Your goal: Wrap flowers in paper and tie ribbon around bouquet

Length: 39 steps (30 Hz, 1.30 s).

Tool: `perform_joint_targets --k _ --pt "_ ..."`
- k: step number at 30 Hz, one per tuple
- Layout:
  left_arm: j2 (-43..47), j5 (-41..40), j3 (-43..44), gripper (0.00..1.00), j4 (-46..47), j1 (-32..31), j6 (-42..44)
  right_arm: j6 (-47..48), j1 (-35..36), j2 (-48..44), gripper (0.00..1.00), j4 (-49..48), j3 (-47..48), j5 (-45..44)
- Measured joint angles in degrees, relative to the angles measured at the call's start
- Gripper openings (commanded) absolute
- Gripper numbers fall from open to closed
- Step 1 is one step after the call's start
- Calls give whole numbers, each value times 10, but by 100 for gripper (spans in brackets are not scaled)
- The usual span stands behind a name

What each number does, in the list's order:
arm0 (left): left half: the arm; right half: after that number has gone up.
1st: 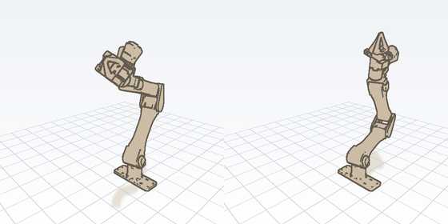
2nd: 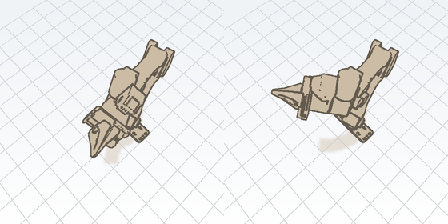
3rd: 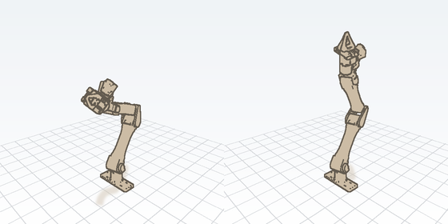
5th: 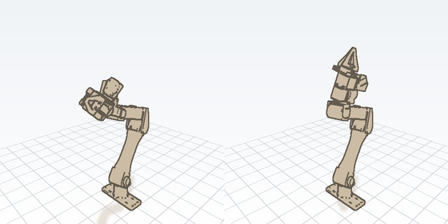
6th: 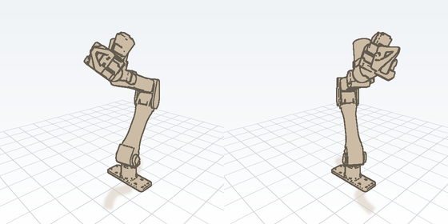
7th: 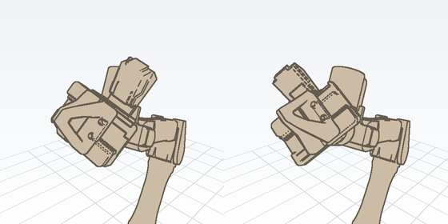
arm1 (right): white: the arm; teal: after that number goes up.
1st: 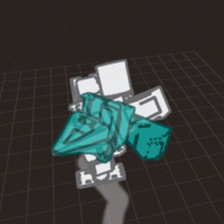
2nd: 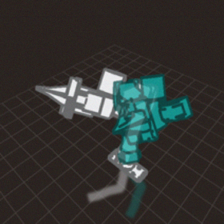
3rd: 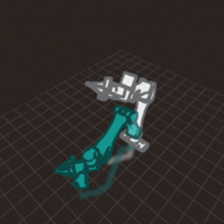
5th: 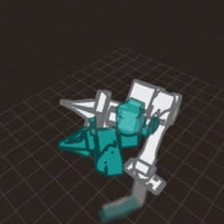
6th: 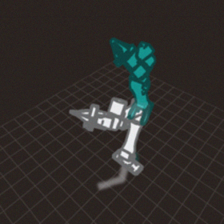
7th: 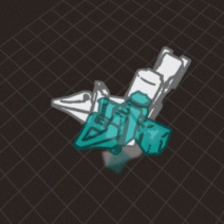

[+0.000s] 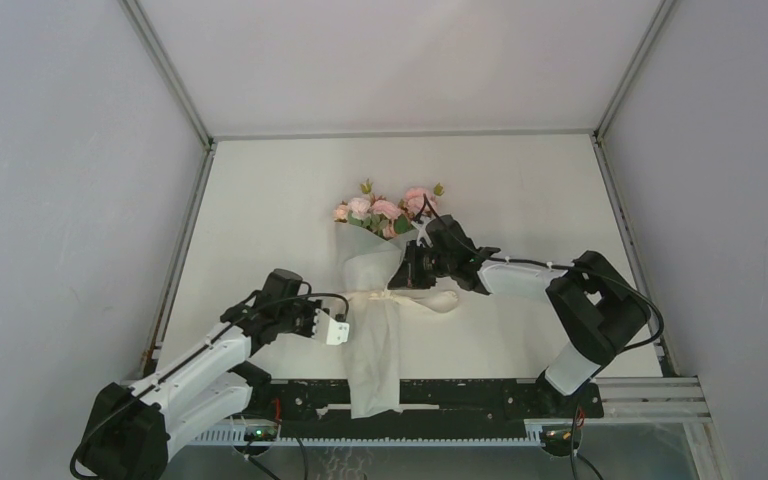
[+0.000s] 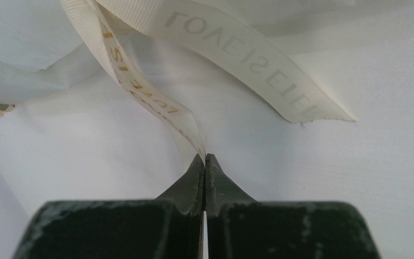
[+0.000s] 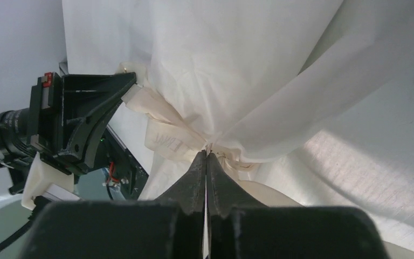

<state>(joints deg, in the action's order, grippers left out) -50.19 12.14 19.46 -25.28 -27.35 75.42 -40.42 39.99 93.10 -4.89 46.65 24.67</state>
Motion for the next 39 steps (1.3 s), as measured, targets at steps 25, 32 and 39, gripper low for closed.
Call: perform_joint_targets --k 25,32,39 --pt "-13 0 -26 0 42 -4 37 70 181 -251 0 101 -184 69" --pt "-13 -3 -26 0 45 -4 42 70 197 -252 0 117 -184 78" --pt "-13 -5 -26 0 49 -4 44 70 225 -198 0 124 -184 108"
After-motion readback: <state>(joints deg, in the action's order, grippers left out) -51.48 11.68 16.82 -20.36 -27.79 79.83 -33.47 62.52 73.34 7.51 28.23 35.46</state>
